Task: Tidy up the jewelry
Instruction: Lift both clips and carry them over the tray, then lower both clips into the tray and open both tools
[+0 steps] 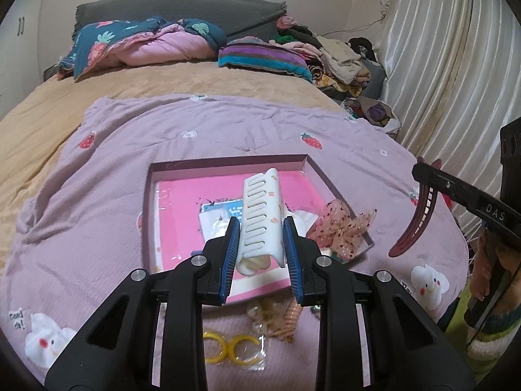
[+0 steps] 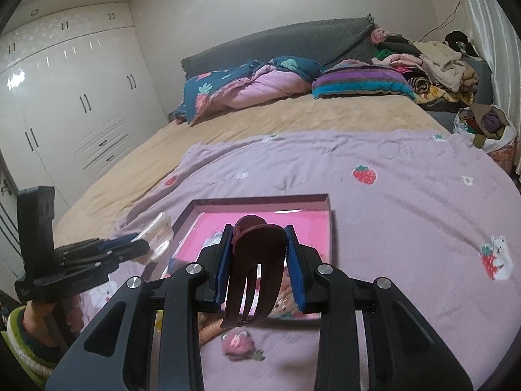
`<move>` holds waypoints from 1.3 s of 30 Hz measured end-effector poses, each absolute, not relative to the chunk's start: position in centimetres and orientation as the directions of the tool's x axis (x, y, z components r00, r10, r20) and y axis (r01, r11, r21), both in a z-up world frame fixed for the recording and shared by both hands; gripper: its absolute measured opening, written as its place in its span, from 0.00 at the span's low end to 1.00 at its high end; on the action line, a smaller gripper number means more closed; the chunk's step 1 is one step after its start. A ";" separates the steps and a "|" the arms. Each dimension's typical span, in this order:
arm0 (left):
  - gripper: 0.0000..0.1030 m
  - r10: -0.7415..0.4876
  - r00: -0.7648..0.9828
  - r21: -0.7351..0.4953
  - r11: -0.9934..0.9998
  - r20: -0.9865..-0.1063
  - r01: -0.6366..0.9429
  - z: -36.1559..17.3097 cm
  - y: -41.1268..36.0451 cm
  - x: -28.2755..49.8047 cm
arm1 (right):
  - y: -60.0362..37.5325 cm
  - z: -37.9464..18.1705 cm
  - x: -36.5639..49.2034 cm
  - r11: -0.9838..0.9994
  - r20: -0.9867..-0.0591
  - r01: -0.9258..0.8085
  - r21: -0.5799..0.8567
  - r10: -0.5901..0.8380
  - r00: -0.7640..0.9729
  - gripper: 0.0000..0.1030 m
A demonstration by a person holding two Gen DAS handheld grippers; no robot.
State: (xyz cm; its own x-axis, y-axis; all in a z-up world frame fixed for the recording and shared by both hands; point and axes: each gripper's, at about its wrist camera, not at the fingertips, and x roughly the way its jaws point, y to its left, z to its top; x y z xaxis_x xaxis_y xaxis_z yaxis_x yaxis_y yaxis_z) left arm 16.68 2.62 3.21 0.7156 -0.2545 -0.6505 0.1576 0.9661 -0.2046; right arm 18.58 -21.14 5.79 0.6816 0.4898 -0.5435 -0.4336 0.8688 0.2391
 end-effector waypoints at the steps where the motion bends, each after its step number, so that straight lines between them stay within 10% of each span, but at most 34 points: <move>1: 0.19 -0.258 0.713 -0.207 0.965 -0.652 0.159 3.1 2.5 17.0 | -21.2 5.8 19.0 0.874 -0.544 -0.425 0.236 0.481 0.688 0.29; 39: 0.28 -0.254 0.626 -0.230 0.966 -0.737 0.120 -3.9 1.4 21.3 | -15.9 -3.8 28.1 0.903 -0.765 -0.416 0.112 0.345 0.544 0.29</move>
State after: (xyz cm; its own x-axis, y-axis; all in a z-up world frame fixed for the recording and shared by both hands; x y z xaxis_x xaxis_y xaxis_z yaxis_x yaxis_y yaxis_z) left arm 21.25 1.36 -3.95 0.6262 -0.2535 -0.7373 0.1202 0.9657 -0.2300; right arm 28.12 -15.92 -3.76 0.5442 0.3454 -0.7646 -0.4157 0.9026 0.1118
